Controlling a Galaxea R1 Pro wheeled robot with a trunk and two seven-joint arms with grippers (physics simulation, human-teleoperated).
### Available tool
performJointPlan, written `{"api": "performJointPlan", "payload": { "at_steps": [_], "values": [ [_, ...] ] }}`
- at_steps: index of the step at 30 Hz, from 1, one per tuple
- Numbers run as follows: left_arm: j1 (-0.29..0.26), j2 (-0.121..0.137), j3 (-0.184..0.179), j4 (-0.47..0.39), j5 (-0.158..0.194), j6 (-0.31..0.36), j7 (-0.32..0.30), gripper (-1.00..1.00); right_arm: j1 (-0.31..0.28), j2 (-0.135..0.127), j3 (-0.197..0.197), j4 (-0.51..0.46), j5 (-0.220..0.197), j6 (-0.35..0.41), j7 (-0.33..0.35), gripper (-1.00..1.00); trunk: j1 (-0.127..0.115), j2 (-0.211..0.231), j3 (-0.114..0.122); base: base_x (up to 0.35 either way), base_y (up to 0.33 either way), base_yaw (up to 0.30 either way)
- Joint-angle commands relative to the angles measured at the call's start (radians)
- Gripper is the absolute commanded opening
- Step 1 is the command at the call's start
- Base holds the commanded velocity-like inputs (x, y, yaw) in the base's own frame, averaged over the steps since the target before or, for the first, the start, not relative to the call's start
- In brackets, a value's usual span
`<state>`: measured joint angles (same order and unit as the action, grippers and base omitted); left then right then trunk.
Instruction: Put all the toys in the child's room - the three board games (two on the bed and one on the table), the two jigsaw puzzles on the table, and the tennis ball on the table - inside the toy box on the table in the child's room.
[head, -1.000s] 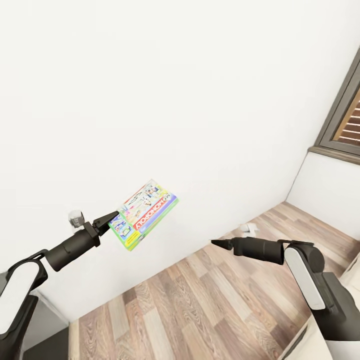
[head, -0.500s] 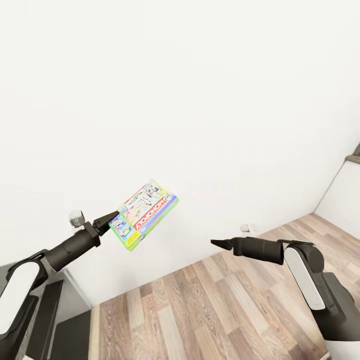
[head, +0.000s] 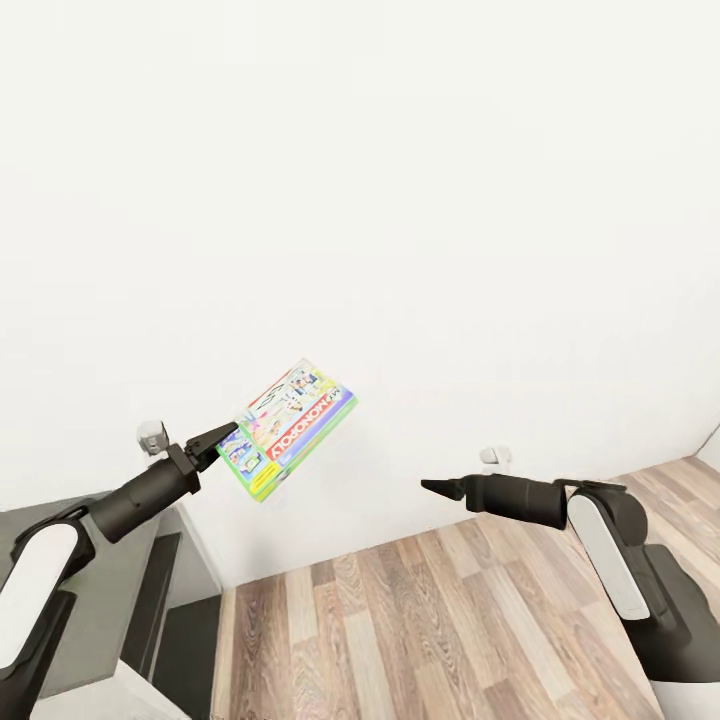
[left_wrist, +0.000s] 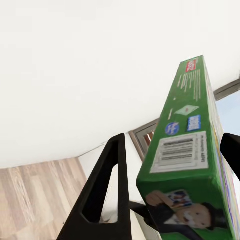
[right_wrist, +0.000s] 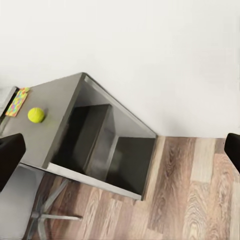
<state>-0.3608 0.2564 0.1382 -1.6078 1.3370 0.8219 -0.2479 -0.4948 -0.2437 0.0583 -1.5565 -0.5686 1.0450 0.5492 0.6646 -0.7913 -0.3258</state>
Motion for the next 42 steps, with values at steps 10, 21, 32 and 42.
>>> {"api": "performJointPlan", "payload": {
  "at_steps": [10, 21, 32, 42],
  "values": [
    [-0.001, 0.001, 0.004, 0.0, 0.004, 0.009, -0.004, -1.0, -0.001, 0.0, 0.001, -0.001, 0.007, 0.002, 0.008, 1.0, -0.038, 0.069, 0.03, 0.0, 0.0, 0.294],
    [-0.002, -0.001, 0.004, 0.0, 0.004, 0.012, -0.01, -1.0, -0.001, 0.0, 0.001, -0.001, 0.007, 0.002, 0.008, 1.0, -0.08, 0.146, 0.065, 0.0, 0.0, 0.294],
    [-0.004, -0.005, 0.001, 0.0, 0.009, 0.013, -0.031, -1.0, -0.001, 0.001, 0.002, -0.001, 0.007, 0.002, 0.008, 1.0, -0.123, 0.223, 0.099, 0.0, 0.0, 0.294],
    [-0.004, -0.003, 0.0, 0.0, 0.015, 0.013, -0.035, -1.0, -0.001, 0.001, 0.003, 0.0, 0.007, 0.002, 0.008, 1.0, -0.161, 0.293, 0.13, 0.0, 0.0, 0.294]
  ]
}}
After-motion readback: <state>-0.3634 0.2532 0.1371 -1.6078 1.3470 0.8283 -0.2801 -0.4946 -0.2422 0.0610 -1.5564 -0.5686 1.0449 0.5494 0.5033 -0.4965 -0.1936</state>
